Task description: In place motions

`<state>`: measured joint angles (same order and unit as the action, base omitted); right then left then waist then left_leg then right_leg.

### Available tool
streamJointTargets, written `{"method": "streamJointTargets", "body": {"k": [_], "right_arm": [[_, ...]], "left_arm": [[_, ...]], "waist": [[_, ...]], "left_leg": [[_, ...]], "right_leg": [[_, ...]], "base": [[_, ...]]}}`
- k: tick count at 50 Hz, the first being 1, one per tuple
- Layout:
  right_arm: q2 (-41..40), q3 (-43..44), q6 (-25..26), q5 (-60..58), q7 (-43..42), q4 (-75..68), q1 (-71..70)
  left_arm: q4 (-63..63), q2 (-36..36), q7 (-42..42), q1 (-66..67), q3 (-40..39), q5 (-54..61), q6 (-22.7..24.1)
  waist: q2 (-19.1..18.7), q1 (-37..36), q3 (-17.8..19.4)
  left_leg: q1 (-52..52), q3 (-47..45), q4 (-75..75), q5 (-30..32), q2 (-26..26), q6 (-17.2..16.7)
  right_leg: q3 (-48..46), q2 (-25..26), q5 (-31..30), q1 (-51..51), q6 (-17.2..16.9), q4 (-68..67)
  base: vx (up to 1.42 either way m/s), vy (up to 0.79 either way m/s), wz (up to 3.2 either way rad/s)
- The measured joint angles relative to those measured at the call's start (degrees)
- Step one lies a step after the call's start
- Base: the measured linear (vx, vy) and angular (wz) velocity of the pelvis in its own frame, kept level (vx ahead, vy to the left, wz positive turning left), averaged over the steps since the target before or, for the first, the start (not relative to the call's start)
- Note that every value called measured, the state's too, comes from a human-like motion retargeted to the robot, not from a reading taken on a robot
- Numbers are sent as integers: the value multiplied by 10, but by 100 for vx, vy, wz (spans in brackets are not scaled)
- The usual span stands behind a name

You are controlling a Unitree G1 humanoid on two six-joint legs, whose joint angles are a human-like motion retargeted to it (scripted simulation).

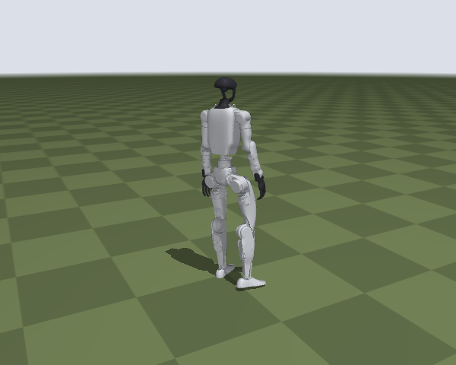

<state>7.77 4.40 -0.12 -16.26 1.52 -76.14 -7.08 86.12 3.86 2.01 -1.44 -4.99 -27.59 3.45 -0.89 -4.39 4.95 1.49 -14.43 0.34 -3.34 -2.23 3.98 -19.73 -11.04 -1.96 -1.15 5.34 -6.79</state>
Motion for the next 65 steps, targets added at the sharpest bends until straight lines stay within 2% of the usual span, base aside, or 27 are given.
{"method": "streamJointTargets", "body": {"k": [5, 12, 17, 21, 24, 28, 32, 38, 45, 48, 55, 58, 65], "right_arm": [[0, -17, -10, -22, -21, -16, 0], [5, -4, 2, -18, -50, -115, 27], [16, 26, 29, 3, -24, -193, 55], [22, 44, 61, 20, 20, -213, 84], [23, 53, 75, 31, 49, -213, 102], [23, 57, 72, 27, 63, -213, 104], [22, 47, 59, 5, 57, -205, 82], [6, 26, 41, -8, 40, -128, 51], [-14, 6, 7, 29, 23, -72, 22], [-15, -6, 9, 29, 21, -78, 8], [-4, -21, 19, -7, 5, -106, 5], [2, -18, 25, -16, -3, -128, 9], [17, 18, 34, -8, 9, -180, 26]], "left_arm": [[12, 12, -31, 1, 4, -13, -13], [40, 48, -62, 20, 12, -42, -39], [45, 69, -77, 33, -2, -46, -40], [45, 76, -64, 38, -22, -29, -39], [45, 78, -46, 37, -31, -13, -40], [43, 73, -32, 33, -39, -1, -45], [41, 60, -24, 31, -37, 8, -43], [34, 40, 1, 25, -7, 4, -38], [-1, 25, 27, 11, 44, -43, -22], [-20, 18, 16, 11, 58, -53, -5], [-38, 11, 8, 17, 68, -95, -22], [-36, 15, -13, 25, 69, -98, -26], [6, 19, -158, 33, 50, -56, -14]], "waist": [[-4, 15, 37], [6, 27, 48], [18, 27, 51], [22, 32, 50], [24, 37, 50], [29, 31, 47], [24, 30, 34], [10, 58, 15], [6, 67, 6], [4, 67, 5], [1, 70, 0], [4, 74, 3], [19, 80, 14]], "left_leg": [[5, -18, -5, 5, 13, 4], [-5, -42, -11, 8, 29, 4], [-9, -49, -13, 10, 28, 3], [-10, -45, -13, 9, 25, 3], [-3, -37, -11, 7, 16, 4], [11, -40, -7, -1, 2, 5], [16, -46, -2, -10, 0, 3], [14, -45, 1, -15, 5, -6], [11, -43, 5, -16, 8, -21], [9, -42, 6, -16, 11, -29], [-2, -39, 13, -19, 18, -46], [-9, -37, 25, -25, 20, -50], [-54, -10, 100, -43, 9, -47]], "right_leg": [[21, 5, -23, 25, -5, -22], [39, 22, -40, 54, -40, -39], [108, 50, -82, 54, -64, -45], [144, 69, -116, 40, -66, -42], [122, 69, -93, 20, -62, -25], [89, 61, -51, -3, -78, 5], [97, 62, -38, -9, -94, 19], [97, 72, -36, -13, -111, 31], [91, 78, -38, -20, -135, 40], [89, 81, -42, -21, -146, 42], [76, 89, -53, -25, -169, 47], [70, 90, -59, -28, -179, 49], [49, 74, -62, -31, -200, 57]], "base": [[-16, 10, -41], [-9, -1, -35], [-2, -6, -12], [1, -4, 5], [5, -6, 24], [7, -7, -7], [5, -13, -25], [3, -10, 7], [1, -17, 17], [-1, -13, 19], [-1, -15, 33], [-3, -11, 39], [-4, -9, 43]]}}
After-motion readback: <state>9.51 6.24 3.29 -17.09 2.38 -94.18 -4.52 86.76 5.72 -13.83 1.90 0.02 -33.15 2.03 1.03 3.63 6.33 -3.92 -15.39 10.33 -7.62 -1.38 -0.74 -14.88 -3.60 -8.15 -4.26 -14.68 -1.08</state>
